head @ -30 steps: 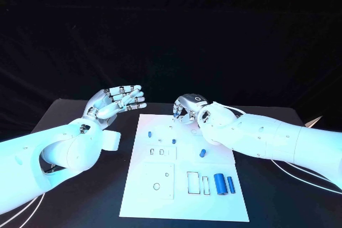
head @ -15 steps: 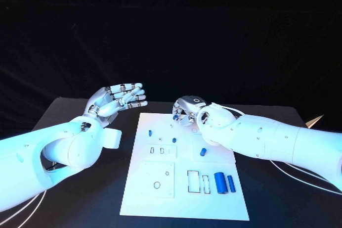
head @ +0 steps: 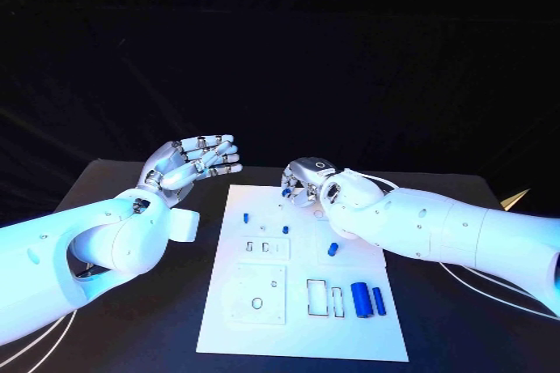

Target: Assemble the parts on the task board

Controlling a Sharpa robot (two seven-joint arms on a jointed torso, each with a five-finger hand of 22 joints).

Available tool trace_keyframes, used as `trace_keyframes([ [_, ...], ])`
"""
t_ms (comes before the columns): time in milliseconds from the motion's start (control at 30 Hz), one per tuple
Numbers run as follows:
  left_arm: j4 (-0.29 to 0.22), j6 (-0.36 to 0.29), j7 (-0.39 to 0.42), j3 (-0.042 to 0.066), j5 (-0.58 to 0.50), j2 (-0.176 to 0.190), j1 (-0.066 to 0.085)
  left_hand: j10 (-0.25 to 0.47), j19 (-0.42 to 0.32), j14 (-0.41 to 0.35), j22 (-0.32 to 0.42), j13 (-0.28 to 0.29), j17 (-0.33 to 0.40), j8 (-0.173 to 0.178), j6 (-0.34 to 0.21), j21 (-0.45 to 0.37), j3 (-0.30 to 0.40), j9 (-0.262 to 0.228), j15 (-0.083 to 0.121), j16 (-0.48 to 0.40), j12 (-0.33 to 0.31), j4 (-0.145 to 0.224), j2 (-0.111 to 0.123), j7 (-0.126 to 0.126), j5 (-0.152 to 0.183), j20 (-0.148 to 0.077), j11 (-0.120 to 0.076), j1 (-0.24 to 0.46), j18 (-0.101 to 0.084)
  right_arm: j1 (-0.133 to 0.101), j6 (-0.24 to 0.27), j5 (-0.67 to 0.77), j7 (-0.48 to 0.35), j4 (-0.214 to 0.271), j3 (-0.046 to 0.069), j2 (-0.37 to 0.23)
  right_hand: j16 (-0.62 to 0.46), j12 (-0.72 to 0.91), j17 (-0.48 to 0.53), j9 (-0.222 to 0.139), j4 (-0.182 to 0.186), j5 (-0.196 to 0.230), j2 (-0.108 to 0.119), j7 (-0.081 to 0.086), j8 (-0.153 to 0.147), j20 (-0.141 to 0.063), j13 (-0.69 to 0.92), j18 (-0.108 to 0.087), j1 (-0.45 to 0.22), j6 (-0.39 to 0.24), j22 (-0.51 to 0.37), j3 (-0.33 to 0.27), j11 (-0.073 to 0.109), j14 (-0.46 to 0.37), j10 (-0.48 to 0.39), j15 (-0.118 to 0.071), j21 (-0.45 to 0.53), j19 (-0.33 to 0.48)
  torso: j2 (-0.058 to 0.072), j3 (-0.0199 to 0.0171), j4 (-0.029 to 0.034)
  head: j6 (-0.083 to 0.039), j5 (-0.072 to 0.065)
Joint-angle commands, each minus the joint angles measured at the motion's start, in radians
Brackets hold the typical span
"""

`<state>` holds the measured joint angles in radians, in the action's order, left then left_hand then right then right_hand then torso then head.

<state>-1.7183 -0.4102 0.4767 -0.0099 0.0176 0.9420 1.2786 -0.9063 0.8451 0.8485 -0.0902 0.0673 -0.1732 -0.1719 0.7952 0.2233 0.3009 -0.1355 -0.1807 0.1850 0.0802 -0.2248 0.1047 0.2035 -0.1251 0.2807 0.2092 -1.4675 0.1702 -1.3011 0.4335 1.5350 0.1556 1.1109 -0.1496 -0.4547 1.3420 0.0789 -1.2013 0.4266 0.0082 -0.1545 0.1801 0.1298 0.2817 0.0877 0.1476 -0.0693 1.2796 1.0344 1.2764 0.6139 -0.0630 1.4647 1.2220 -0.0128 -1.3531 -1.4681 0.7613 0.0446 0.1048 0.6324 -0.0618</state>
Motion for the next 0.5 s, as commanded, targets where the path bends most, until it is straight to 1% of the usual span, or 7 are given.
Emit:
trace_keyframes([
  [33, -0.001, 0.016, 0.005, 0.001, 0.005, -0.003, 0.003, -0.002, 0.008, -0.005, 0.001, -0.001, -0.002, -0.002, -0.001, 0.005, 0.005, 0.000, 0.000, -0.004, -0.005, 0.003, 0.009, 0.048, 0.004, -0.001, 0.004, -0.001, 0.012, 0.002, -0.009, 0.012, 0.005, -0.004, -0.001, 0.003, 0.006, -0.007, 0.001, 0.000, 0.006, -0.003, 0.001, 0.000, -0.001, -0.005, 0.000, 0.006, -0.008, -0.007, -0.001, 0.002, -0.005, 0.042, -0.001, -0.003, -0.001, 0.001, 0.001, 0.0005, 0.0004, -0.001, 0.000],
  [167, 0.000, 0.016, 0.004, 0.001, 0.005, -0.004, 0.004, -0.002, 0.008, -0.005, 0.001, -0.001, -0.002, -0.002, -0.001, 0.005, 0.005, 0.000, 0.000, -0.004, -0.005, 0.003, 0.009, 0.048, 0.004, -0.001, 0.004, -0.001, 0.012, 0.002, -0.017, 0.013, 0.005, -0.006, -0.001, 0.008, 0.006, -0.008, 0.001, 0.000, 0.006, -0.003, 0.002, 0.000, -0.001, -0.004, 0.000, 0.006, -0.009, -0.009, -0.001, 0.002, -0.006, 0.041, -0.002, -0.002, -0.001, 0.001, 0.001, 0.0004, 0.0003, -0.003, 0.000],
  [300, 0.000, 0.016, 0.004, 0.001, 0.005, -0.005, 0.005, -0.002, 0.008, -0.005, 0.001, -0.001, -0.002, -0.002, -0.001, 0.005, 0.005, 0.000, 0.000, -0.004, -0.005, 0.003, 0.009, 0.048, 0.004, -0.001, 0.004, -0.001, 0.012, 0.002, -0.031, 0.014, 0.004, -0.009, -0.001, 0.013, 0.007, -0.012, 0.002, 0.003, 0.007, 0.003, 0.007, 0.004, -0.005, -0.002, -0.001, 0.006, -0.013, -0.019, 0.000, 0.002, -0.009, 0.041, -0.010, 0.001, -0.001, 0.003, 0.001, 0.0009, 0.0006, -0.001, 0.000],
  [500, 0.001, 0.017, 0.003, 0.001, 0.005, -0.005, 0.006, -0.002, 0.008, -0.005, 0.001, -0.001, -0.002, -0.002, -0.001, 0.005, 0.005, 0.000, 0.000, -0.004, -0.005, 0.003, 0.009, 0.048, 0.004, -0.001, 0.004, -0.001, 0.012, 0.002, -0.043, 0.014, 0.005, -0.017, -0.001, 0.019, 0.005, -0.016, 0.008, 0.007, 0.009, 0.013, 0.014, 0.008, -0.011, 0.002, -0.004, 0.004, -0.019, -0.032, -0.009, 0.003, -0.015, 0.039, -0.026, 0.005, 0.006, 0.008, 0.001, 0.0005, 0.0007, 0.000, 0.002],
])
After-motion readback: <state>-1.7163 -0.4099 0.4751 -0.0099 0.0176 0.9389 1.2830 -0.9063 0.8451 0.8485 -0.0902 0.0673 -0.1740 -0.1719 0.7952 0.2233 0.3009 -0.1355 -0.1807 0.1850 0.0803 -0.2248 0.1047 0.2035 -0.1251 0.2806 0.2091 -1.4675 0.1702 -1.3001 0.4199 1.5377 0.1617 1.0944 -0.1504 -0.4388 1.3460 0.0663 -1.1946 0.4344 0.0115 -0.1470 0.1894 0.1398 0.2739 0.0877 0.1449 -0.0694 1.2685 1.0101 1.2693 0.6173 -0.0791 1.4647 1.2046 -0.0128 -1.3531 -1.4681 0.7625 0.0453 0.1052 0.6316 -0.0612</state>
